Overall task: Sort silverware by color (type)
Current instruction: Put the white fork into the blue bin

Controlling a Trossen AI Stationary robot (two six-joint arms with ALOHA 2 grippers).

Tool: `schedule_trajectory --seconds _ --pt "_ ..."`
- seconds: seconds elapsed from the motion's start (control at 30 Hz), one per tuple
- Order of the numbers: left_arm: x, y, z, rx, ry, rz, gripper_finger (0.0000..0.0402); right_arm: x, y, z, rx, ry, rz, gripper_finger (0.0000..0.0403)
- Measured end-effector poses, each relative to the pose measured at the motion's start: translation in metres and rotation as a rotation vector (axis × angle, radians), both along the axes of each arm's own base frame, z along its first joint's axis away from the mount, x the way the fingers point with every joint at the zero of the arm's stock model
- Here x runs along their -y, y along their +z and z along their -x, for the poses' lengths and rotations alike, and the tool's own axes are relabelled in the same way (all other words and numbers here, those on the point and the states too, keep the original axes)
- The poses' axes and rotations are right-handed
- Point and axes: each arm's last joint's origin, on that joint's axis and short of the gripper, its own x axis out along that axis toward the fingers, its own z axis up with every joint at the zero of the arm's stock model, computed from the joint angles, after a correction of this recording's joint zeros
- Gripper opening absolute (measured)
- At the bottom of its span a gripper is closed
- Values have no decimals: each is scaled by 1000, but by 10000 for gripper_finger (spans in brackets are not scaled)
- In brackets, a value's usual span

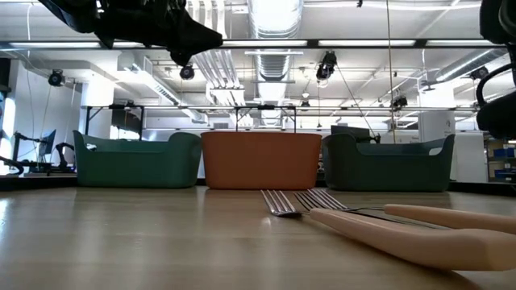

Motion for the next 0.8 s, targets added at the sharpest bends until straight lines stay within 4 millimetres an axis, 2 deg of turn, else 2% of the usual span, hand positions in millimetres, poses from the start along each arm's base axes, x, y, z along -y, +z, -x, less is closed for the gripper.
schedule_trajectory --seconds 0.47,0.8 --pt "0 0 0 -1 0 0 78 0 -21 3 -4 49 -6 200" --pt "0 0 0 -1 0 0 78 1 -22 5 -29 52 4 112"
